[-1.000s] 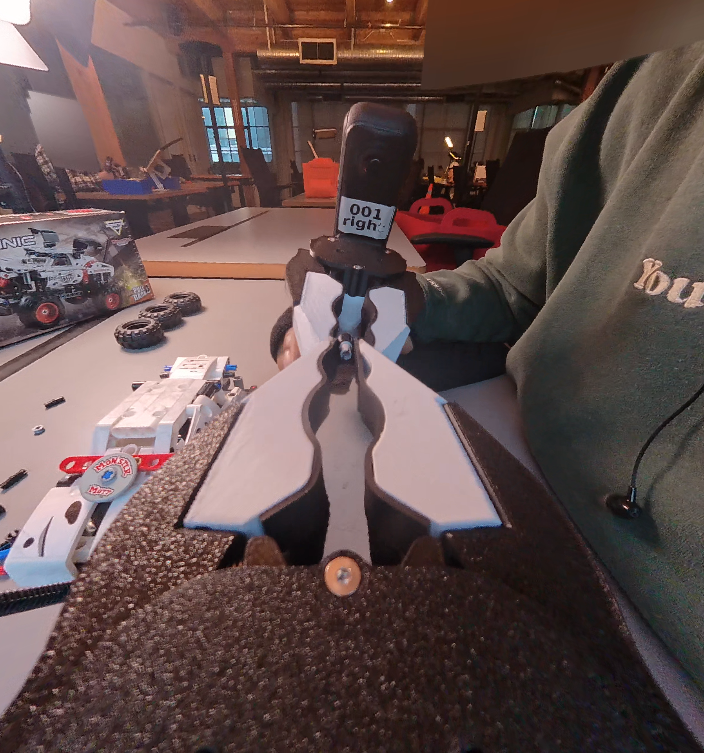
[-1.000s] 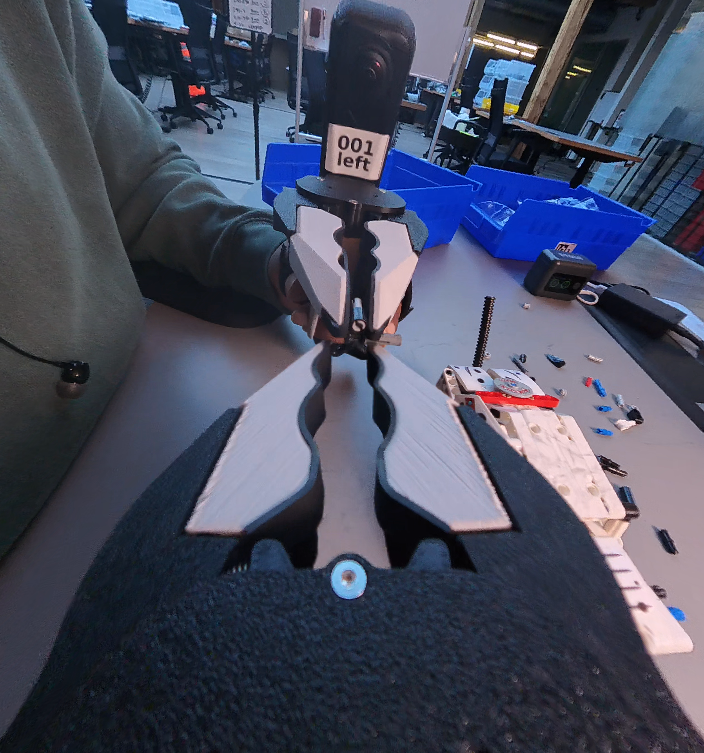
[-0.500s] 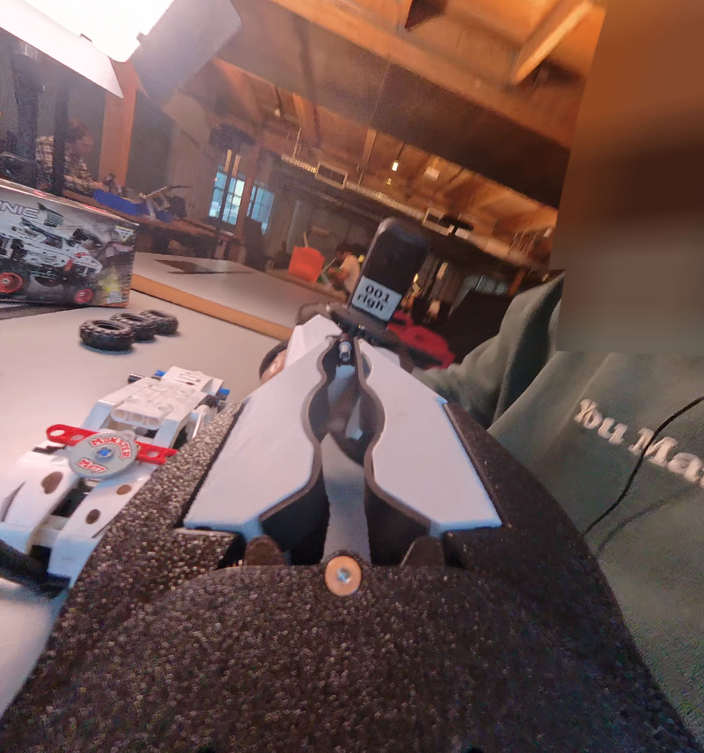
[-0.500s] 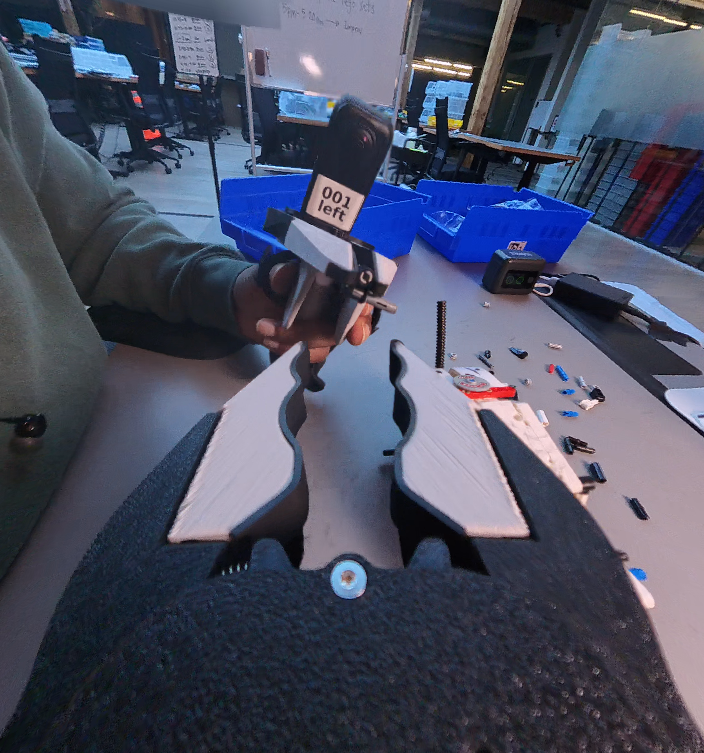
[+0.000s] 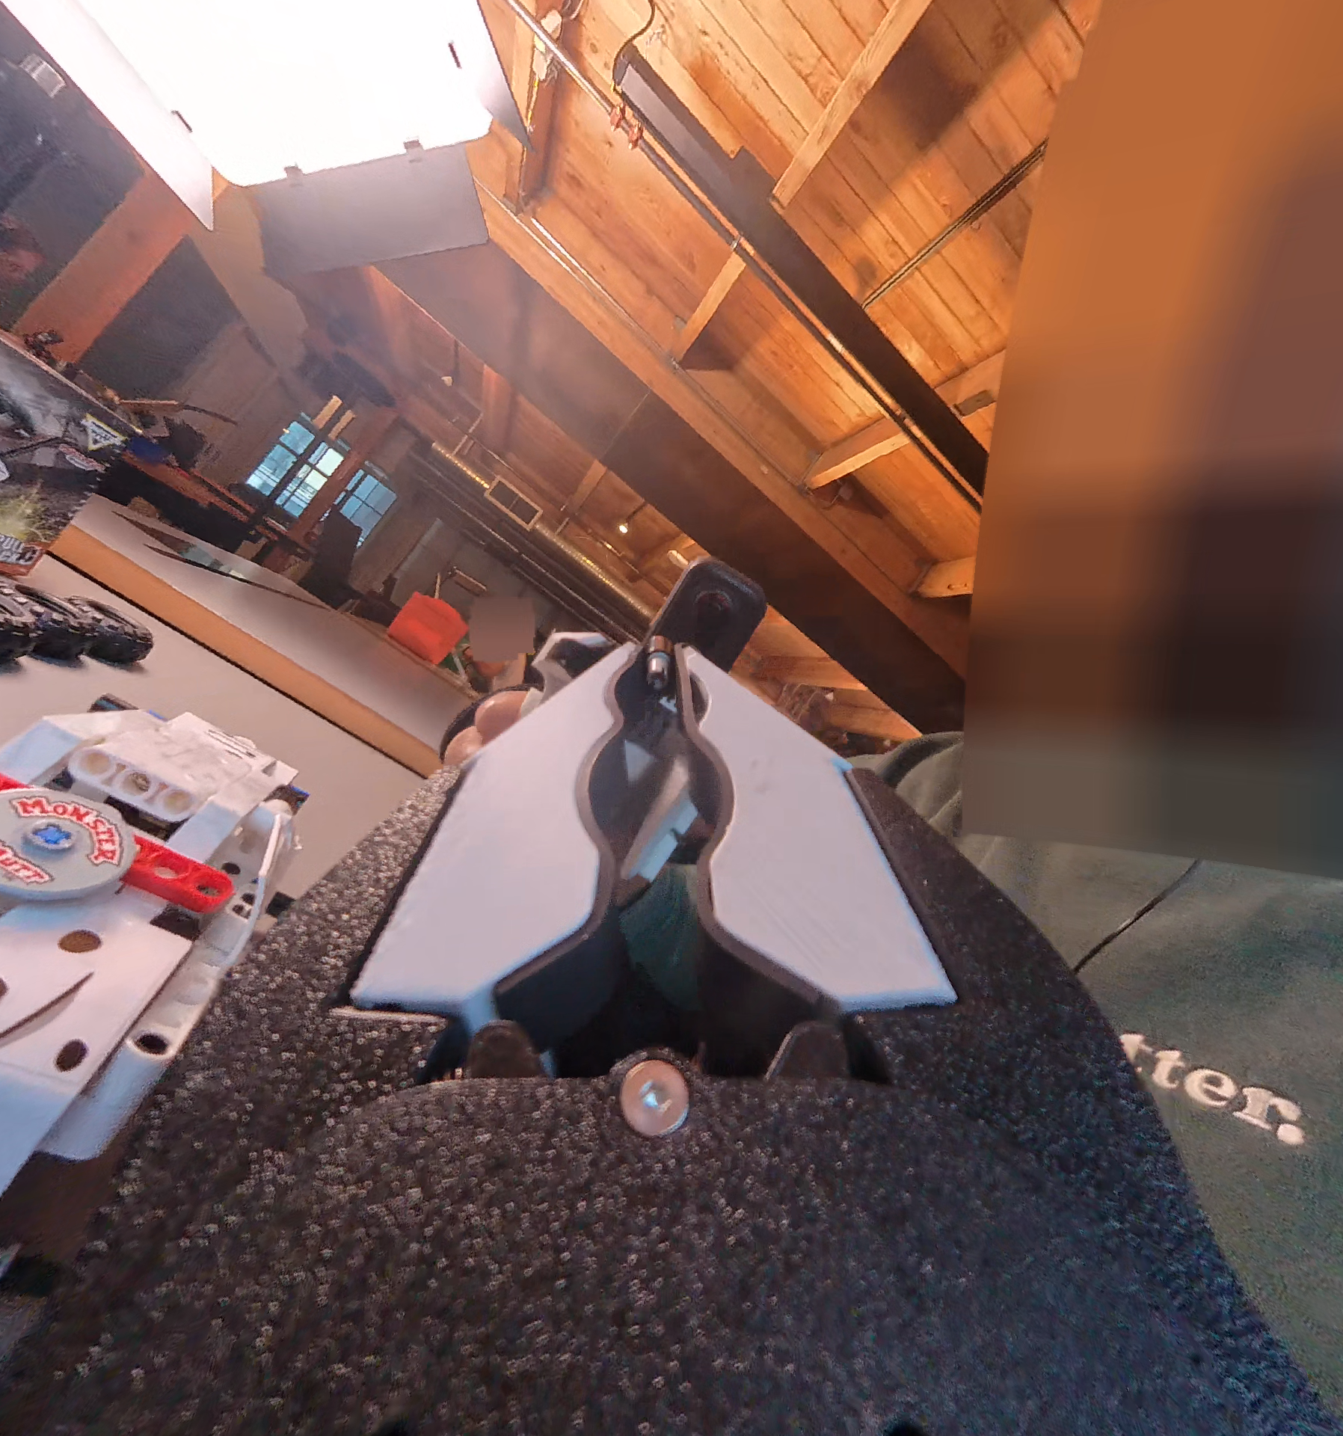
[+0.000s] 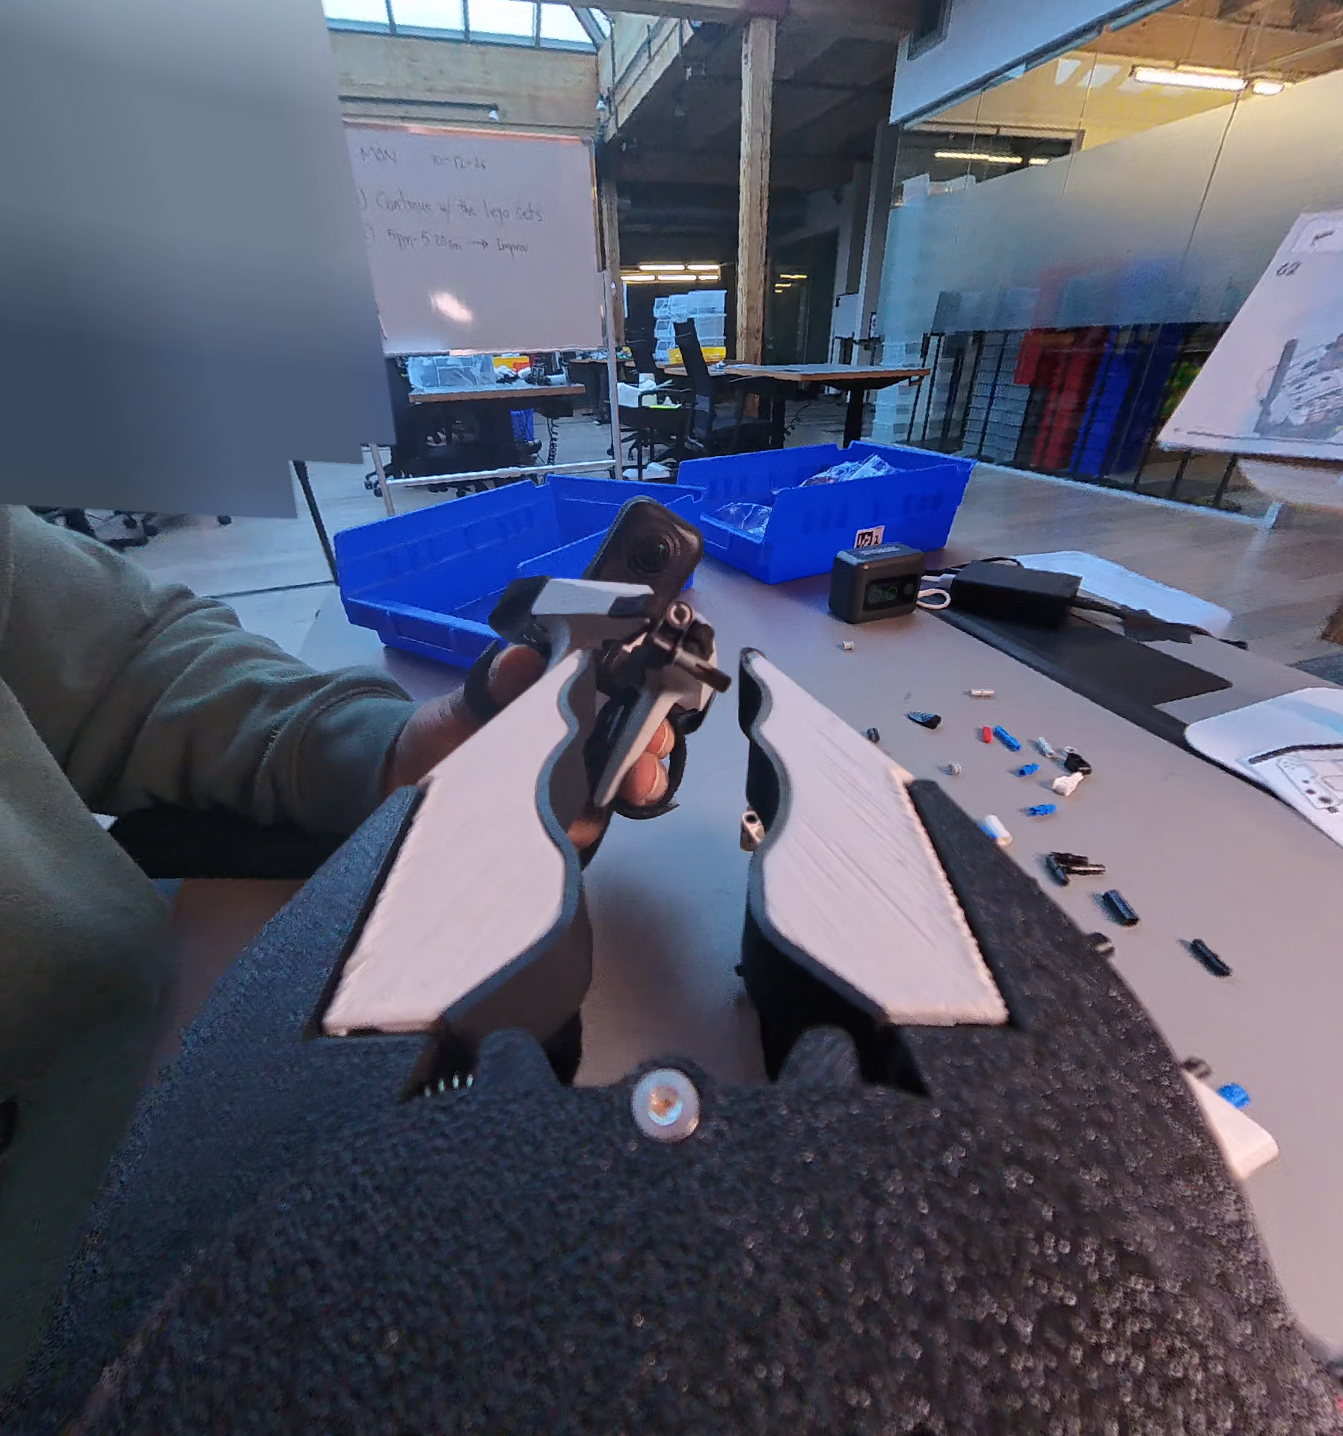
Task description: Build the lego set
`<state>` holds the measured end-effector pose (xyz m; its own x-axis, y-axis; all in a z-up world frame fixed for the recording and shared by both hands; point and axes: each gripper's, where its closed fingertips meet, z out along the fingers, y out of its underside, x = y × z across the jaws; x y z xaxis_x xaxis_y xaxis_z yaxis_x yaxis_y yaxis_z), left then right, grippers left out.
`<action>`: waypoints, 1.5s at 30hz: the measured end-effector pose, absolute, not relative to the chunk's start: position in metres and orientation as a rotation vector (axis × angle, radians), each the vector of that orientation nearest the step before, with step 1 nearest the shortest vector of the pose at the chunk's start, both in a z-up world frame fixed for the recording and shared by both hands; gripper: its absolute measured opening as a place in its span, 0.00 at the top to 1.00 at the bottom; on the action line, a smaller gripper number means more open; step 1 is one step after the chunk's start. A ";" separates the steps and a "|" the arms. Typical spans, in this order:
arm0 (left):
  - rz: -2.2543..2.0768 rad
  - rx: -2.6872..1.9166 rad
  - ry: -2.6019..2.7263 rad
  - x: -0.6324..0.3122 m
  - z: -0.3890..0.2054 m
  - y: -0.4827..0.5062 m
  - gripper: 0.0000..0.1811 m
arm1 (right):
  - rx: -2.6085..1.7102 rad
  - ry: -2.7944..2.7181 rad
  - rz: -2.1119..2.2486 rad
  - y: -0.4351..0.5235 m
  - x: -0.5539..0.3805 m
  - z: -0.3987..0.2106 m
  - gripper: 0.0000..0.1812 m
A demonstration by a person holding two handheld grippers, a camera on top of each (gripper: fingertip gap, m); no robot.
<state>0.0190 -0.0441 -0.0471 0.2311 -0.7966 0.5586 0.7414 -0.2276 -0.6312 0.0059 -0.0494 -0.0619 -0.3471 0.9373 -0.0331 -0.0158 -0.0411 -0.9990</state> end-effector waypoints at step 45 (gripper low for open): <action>-0.787 -1.731 0.506 0.036 -0.109 -0.031 0.94 | -0.753 -1.733 1.188 -0.032 0.026 -0.111 0.95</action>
<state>0.0365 -0.0312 -0.1089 0.6863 -0.6827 0.2506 0.0550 -0.2949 -0.9539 0.0258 -0.0318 -0.1115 -0.4304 0.8427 0.3233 0.0028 0.3594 -0.9332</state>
